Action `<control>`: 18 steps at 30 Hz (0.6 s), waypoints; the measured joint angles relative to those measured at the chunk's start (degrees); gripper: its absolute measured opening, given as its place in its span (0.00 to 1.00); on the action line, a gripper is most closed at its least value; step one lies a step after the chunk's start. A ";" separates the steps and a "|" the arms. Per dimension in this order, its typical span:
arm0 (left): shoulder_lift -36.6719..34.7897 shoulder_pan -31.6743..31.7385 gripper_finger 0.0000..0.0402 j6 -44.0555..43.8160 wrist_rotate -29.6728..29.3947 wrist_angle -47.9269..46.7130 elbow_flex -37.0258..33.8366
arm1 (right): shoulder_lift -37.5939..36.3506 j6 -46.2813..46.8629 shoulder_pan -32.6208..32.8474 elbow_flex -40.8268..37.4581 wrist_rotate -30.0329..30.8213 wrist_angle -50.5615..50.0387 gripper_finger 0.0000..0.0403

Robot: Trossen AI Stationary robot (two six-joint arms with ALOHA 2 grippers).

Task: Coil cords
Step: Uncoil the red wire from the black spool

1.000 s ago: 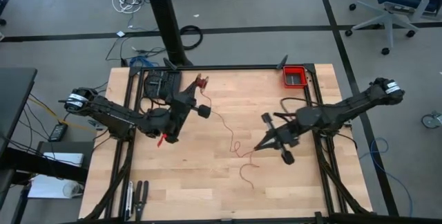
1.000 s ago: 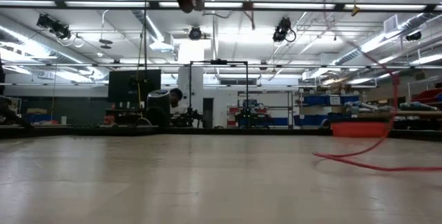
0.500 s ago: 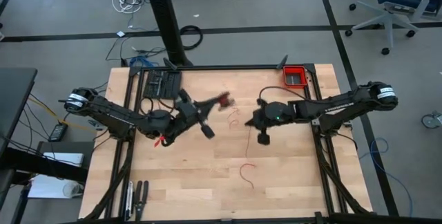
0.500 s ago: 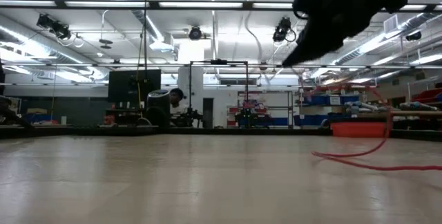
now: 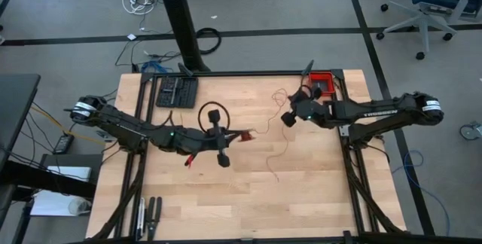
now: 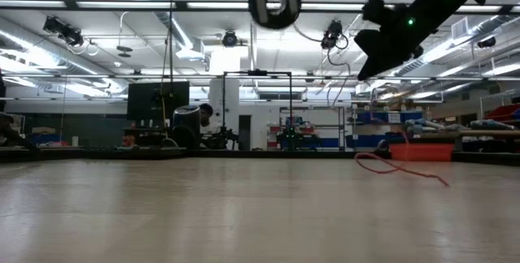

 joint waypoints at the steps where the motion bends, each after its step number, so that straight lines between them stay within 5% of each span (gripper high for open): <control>1: 0.00 0.00 0.00 0.00 -2.41 -1.78 0.00 | -0.92 0.01 0.20 0.00 1.46 -0.06 0.00; 10: 0.00 0.80 0.00 -1.45 -19.12 -10.02 0.00 | -7.69 -7.81 7.40 0.00 13.90 7.66 0.00; 18: 0.00 1.95 0.00 -1.70 -32.54 -12.00 0.00 | -9.63 -27.64 20.04 0.00 18.48 29.65 0.00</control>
